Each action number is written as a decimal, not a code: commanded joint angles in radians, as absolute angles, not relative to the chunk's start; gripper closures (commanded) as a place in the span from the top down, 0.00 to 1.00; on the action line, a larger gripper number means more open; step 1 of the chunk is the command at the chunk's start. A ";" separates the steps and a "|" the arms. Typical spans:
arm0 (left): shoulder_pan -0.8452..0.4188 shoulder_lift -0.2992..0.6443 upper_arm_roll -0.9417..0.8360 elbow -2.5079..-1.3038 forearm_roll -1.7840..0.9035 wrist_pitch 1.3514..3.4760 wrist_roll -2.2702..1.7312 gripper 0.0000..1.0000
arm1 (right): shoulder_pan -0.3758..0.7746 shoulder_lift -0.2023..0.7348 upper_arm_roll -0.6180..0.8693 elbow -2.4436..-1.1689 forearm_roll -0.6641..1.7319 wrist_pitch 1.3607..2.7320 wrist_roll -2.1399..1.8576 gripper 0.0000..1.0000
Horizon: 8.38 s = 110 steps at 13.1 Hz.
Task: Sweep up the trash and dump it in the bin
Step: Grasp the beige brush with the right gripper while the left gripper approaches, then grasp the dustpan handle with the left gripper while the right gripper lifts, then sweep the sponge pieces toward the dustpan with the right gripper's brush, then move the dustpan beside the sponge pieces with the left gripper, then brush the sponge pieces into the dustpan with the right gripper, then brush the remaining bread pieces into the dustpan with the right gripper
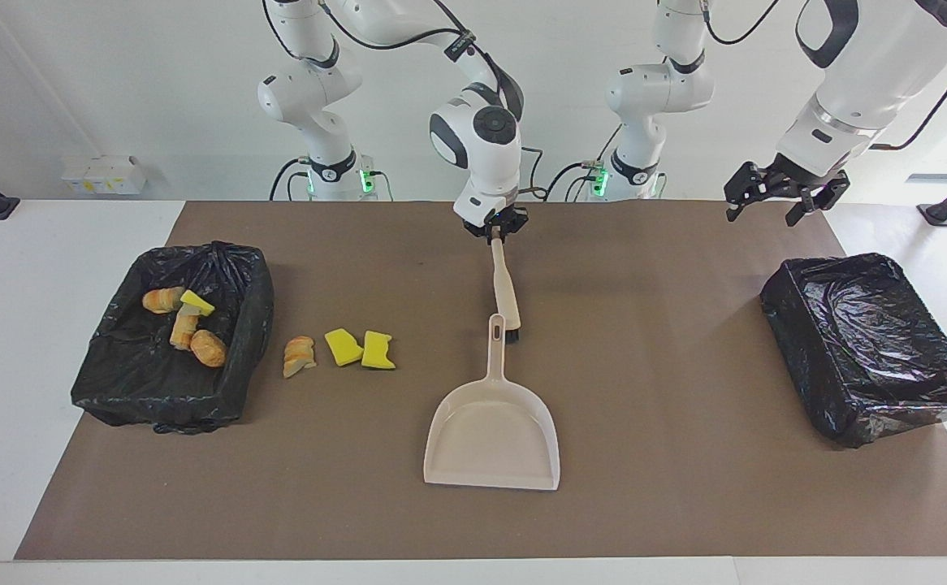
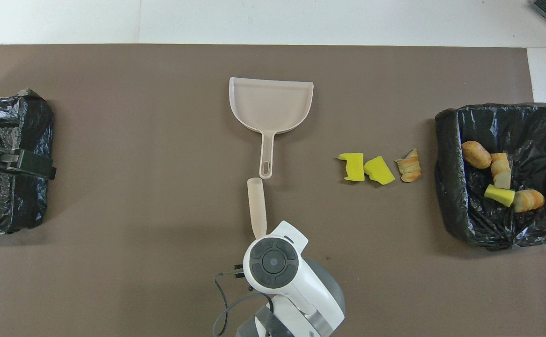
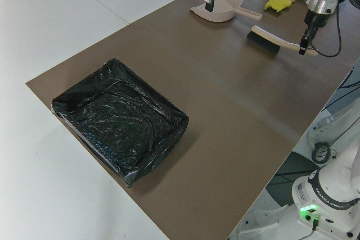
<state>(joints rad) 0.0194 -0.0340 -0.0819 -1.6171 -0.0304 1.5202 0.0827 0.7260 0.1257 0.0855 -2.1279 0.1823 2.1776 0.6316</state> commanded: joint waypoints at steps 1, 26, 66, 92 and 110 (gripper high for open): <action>0.035 -0.031 -0.081 -1.594 -0.020 1.496 0.086 1.00 | 0.700 0.079 0.083 -2.095 0.207 2.111 0.689 0.00; -0.618 0.552 -0.104 -1.438 0.032 2.201 -1.091 1.00 | 0.075 0.020 0.081 -2.200 -0.344 1.916 0.032 0.00; -0.480 0.433 -0.100 -1.471 0.164 2.071 -0.541 0.00 | 0.150 -0.032 0.080 -2.223 -0.048 1.905 0.041 0.00; -0.268 0.186 -0.106 -1.899 -0.011 1.985 1.256 0.00 | 0.581 0.144 0.086 -2.143 0.741 2.148 0.397 0.00; -0.235 0.186 -0.100 -1.920 -0.167 2.023 1.370 0.00 | 0.457 0.265 0.078 -1.933 -0.031 1.805 0.120 0.00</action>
<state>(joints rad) -0.2401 0.2124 -0.1039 -1.8818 -0.1442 2.0121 1.3619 0.4806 0.2718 0.0696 -1.9087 -0.0326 1.7871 0.1322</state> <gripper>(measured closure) 0.687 0.740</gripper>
